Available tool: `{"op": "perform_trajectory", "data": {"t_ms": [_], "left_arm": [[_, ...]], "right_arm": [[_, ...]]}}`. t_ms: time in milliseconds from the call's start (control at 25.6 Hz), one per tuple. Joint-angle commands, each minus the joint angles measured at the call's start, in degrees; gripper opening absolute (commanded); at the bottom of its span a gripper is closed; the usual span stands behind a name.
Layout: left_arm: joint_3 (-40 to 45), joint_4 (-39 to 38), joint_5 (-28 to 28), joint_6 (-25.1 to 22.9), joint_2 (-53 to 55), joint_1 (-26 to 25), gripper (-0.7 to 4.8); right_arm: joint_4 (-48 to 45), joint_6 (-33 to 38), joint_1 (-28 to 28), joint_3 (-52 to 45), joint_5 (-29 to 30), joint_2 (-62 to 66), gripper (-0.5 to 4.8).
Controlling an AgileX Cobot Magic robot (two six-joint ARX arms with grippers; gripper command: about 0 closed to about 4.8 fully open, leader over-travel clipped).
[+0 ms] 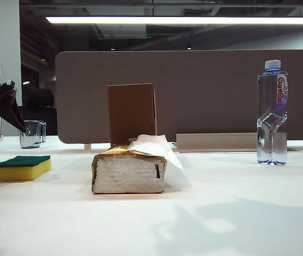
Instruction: Move the sponge from left to right to wipe the table, avoiding obstacles on the table, and finally reaching the bottle of mineral water.
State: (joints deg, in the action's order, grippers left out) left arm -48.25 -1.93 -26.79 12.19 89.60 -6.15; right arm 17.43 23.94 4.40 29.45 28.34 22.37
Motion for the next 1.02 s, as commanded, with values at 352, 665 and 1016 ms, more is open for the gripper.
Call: {"op": "perform_trajectory", "data": {"t_ms": [352, 665, 1016], "left_arm": [[-0.98, -0.63, -0.52, -4.96, 1.86, 0.04, 4.79], [-1.01, -0.94, -1.55, -6.49, 3.32, 0.09, 4.79], [-3.28, -1.03, -0.57, -7.67, 7.23, 0.24, 4.79]], "right_arm": [[-1.64, 0.04, 0.11, 0.9, 3.8, 4.92, 3.79], [-2.12, 0.02, 0.13, 1.36, 3.96, 6.38, 3.78], [-2.23, 0.04, 0.74, 1.36, 3.76, 6.62, 3.78]]}}
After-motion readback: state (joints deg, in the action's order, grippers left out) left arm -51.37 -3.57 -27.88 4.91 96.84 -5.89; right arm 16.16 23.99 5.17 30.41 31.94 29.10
